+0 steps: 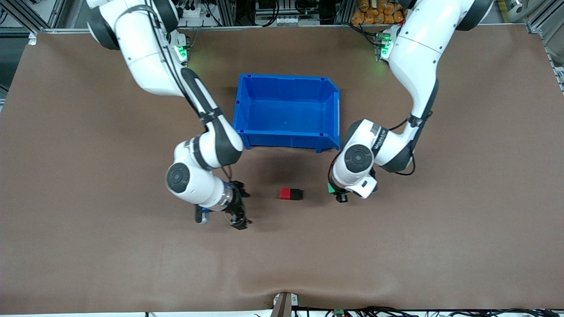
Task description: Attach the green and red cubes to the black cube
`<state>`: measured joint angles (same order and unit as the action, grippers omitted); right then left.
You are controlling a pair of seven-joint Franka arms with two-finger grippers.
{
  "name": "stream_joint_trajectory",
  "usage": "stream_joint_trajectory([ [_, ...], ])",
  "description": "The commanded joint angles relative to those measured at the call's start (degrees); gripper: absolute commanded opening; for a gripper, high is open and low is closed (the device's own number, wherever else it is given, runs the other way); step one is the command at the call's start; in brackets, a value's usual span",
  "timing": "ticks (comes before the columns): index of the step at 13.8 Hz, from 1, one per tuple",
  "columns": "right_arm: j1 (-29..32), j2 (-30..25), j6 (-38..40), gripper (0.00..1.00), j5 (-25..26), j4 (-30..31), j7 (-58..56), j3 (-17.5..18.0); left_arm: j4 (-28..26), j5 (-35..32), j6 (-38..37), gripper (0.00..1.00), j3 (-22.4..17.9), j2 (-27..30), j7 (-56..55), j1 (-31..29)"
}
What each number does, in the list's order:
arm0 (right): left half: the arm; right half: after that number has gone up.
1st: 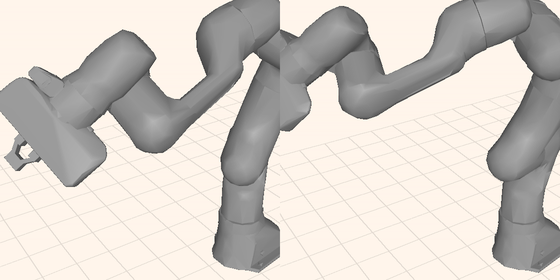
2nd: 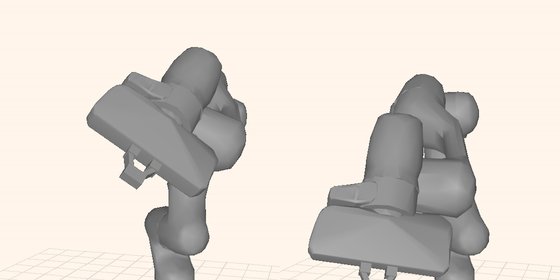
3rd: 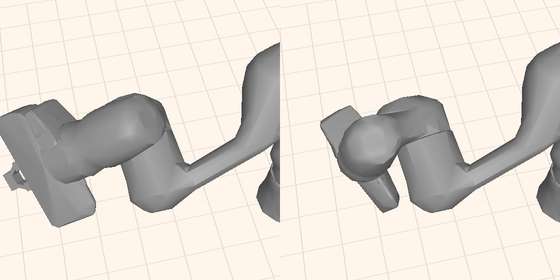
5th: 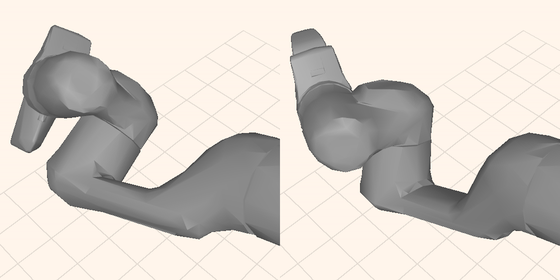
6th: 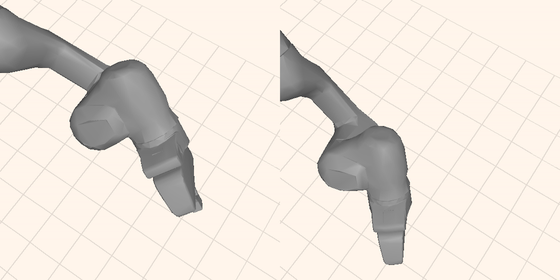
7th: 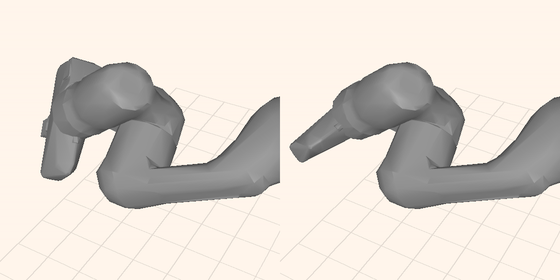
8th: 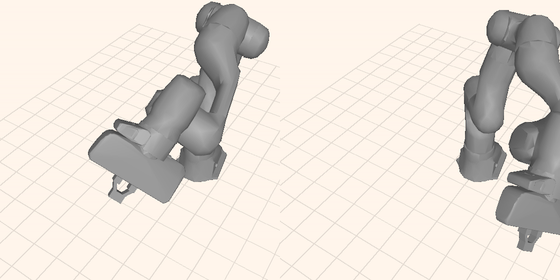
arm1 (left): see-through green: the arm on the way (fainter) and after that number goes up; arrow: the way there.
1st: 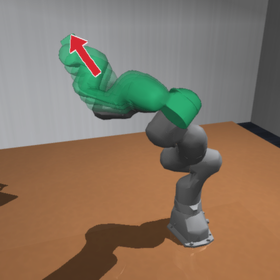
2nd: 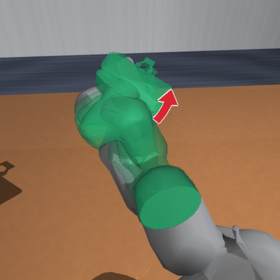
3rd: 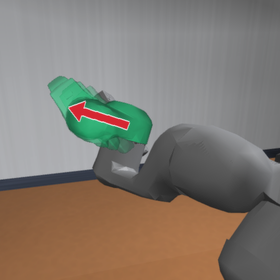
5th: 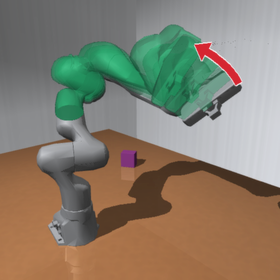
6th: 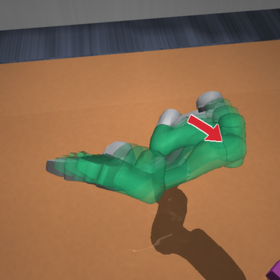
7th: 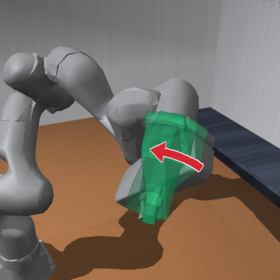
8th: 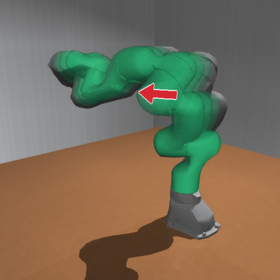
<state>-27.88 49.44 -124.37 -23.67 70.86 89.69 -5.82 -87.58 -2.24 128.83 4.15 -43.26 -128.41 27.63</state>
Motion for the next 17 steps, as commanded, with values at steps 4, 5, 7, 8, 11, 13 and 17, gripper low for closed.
stream_joint_trajectory([
  [4,10.47,-4.08,22.99,1.00,4.42,-4.57,-21.55,0.03,4.25,1.88,2.48,0.03,1.99,-3.41,6.38,1.03],
  [5,12.13,-4.26,27.30,1.00,4.42,-6.86,-23.84,-0.07,4.17,2.84,2.48,0.03,2.18,-3.58,9.63,1.03],
  [7,15.48,-6.10,33.55,1.00,4.77,-9.60,-31.29,-0.15,4.34,5.56,3.08,0.03,2.35,-4.46,15.18,1.29],
  [8,16.88,-8.28,35.15,1.00,5.99,-9.69,-36.64,-0.24,4.34,6.01,4.83,0.03,2.27,-4.72,15.55,1.46],
  [11,19.35,-16.72,36.30,1.00,17.47,-9.52,-57.98,0.11,4.34,6.28,7.22,0.03,2.35,-5.16,15.56,1.20],
  [13,19.88,-20.42,40.93,1.00,20.41,-9.16,-69.34,0.02,4.34,6.45,8.19,0.03,2.27,-5.25,15.47,1.12],
  [17,22.96,-30.16,47.00,1.00,20.59,-8.12,-90.00,-0.07,4.43,7.33,10.37,0.03,2.27,-5.87,14.50,1.46],
])
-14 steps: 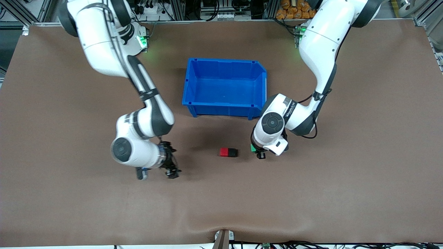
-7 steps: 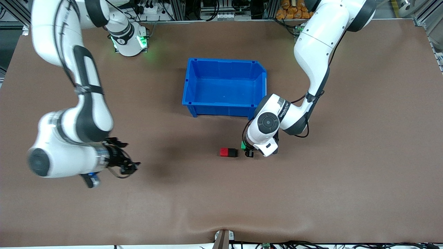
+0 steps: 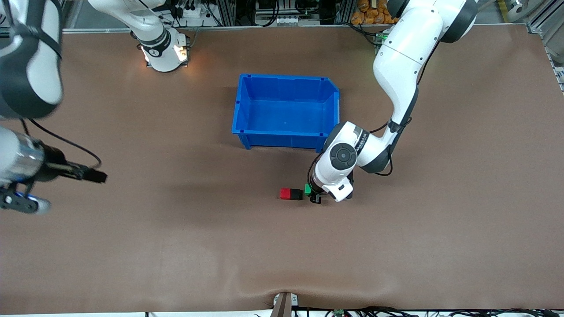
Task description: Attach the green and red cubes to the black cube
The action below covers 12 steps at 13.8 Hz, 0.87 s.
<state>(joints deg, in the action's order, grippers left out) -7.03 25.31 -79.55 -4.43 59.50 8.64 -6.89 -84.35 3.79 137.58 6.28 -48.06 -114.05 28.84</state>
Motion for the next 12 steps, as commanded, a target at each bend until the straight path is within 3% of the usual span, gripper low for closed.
stream_joint_trajectory([
  [1,2.54,-8.15,3.69,1.00,2.22,4.04,-10.12,1.00,1.20,1.31,2.59,0.03,0.05,-1.33,0.15,0.25],
  [4,5.35,-16.41,3.36,1.00,2.50,13.50,-10.57,1.00,2.34,1.31,4.97,0.03,0.05,-2.47,-1.07,0.42],
  [8,7.03,-29.51,-6.47,1.00,2.50,33.09,-10.75,1.17,4.10,1.22,5.68,0.08,-0.04,-3.35,-0.82,0.51],
  [9,6.77,-30.06,-6.32,1.00,2.50,34.01,-10.66,1.35,4.36,1.22,5.85,0.23,-0.04,-3.96,-0.73,0.51],
  [10,6.42,-29.89,-5.97,1.00,2.41,33.06,-10.05,1.79,4.63,1.22,6.03,0.55,-0.04,-4.23,-0.73,0.60],
  [11,5.72,-29.45,-5.44,1.00,2.76,30.61,-10.05,1.88,4.63,1.13,6.38,1.00,-0.04,-4.23,-1.17,0.95],
  [12,6.49,-29.01,-3.26,1.00,3.02,26.59,-10.31,1.79,4.63,1.13,6.38,1.00,-0.21,-4.23,-1.26,1.47],
])
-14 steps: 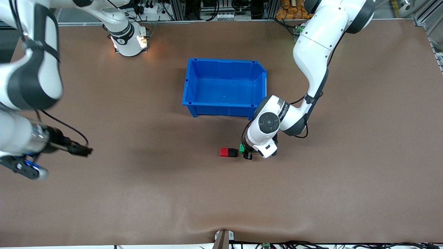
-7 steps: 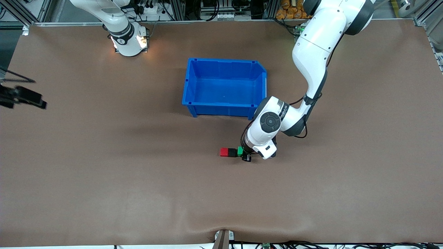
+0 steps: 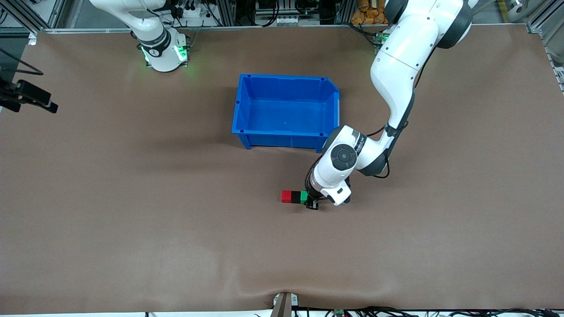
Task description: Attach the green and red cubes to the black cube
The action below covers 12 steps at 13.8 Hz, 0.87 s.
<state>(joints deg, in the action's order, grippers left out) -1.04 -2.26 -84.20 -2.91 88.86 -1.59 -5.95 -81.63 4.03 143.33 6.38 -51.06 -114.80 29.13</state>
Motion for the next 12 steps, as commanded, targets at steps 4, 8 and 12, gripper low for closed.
stream_joint_trajectory([
  [4,0.34,0.41,4.47,1.00,1.68,-6.42,0.10,0.50,1.82,0.11,0.55,1.00,-0.40,-0.28,0.28,0.75],
  [8,0.25,0.59,4.66,1.00,1.60,-6.33,0.19,0.59,1.38,-4.12,-10.76,1.00,-0.14,5.69,4.83,-1.35],
  [12,0.07,0.59,4.66,1.00,1.60,-6.33,0.19,0.59,0.24,-3.68,-21.66,1.00,-0.05,14.91,15.89,-7.40],
])
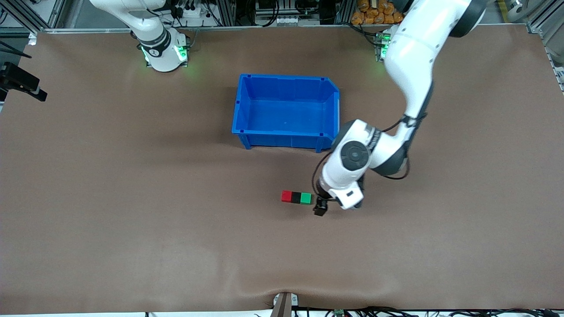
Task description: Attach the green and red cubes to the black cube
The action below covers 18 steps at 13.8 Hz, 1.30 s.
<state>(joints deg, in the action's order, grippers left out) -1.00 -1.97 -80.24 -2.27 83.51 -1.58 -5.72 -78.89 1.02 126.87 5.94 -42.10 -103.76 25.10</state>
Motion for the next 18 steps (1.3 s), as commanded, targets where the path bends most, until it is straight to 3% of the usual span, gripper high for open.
stream_joint_trajectory([
  [1,0.03,0.30,0.87,1.00,0.87,-0.98,0.09,0.36,-3.28,-0.67,-7.32,1.00,0.48,8.67,8.28,-5.31],
  [5,0.03,0.30,1.14,1.00,0.87,-0.89,0.00,0.44,-7.23,-0.23,-19.88,1.00,0.56,17.91,29.00,-12.08],
  [13,0.03,0.30,1.49,1.00,2.09,-0.80,0.00,0.44,-7.42,-0.23,-30.10,1.00,0.48,28.46,70.66,-23.51],
  [18,-0.06,0.22,1.49,1.00,2.62,-0.80,0.00,0.53,-8.03,-1.02,-37.73,1.00,0.04,35.75,94.74,-25.45],
])
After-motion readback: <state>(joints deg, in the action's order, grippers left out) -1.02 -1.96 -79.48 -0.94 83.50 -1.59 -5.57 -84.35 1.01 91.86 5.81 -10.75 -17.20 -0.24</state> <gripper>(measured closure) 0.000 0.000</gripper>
